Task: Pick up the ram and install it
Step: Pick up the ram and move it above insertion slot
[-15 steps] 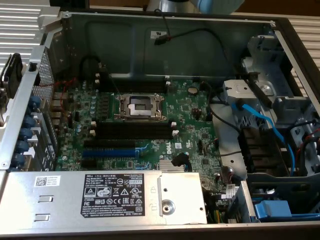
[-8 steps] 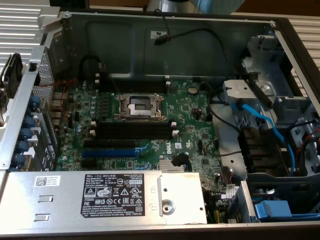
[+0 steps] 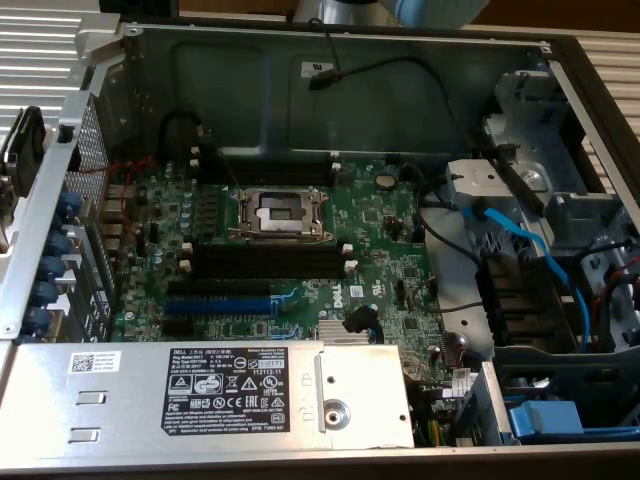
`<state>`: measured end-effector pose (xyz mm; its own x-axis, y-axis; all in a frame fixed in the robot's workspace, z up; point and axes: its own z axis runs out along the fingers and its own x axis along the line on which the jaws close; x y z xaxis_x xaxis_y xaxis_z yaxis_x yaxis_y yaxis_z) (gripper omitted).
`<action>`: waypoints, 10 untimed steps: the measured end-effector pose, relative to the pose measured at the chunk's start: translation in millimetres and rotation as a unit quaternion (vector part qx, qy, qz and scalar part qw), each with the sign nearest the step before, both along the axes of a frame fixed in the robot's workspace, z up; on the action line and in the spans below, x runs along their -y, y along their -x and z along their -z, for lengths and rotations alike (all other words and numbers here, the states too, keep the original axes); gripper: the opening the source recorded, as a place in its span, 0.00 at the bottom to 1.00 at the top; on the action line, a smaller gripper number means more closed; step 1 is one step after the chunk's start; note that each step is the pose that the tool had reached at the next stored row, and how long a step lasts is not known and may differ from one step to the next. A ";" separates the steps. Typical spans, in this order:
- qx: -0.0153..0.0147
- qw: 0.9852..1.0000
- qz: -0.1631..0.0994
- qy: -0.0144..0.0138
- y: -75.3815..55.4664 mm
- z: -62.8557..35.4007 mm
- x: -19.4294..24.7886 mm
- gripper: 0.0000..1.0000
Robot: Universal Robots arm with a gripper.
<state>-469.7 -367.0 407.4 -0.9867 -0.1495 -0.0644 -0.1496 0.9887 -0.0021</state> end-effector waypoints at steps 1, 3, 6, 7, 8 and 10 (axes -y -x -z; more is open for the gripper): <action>0.000 1.000 -0.018 0.000 0.0 0.0 0.0 0.10; 0.000 0.999 -0.054 0.000 0.0 0.0 0.0 0.10; 0.000 0.994 -0.109 0.000 0.0 0.1 0.0 0.10; 0.000 0.992 -0.127 0.000 0.0 0.2 0.0 0.10; 0.000 0.989 -0.145 0.000 0.0 0.2 0.0 0.10; 0.000 0.987 -0.163 0.000 0.0 0.2 0.0 0.10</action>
<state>-469.7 -367.0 407.2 -0.8862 -0.4589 -0.0644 -0.4597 0.8881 -0.0022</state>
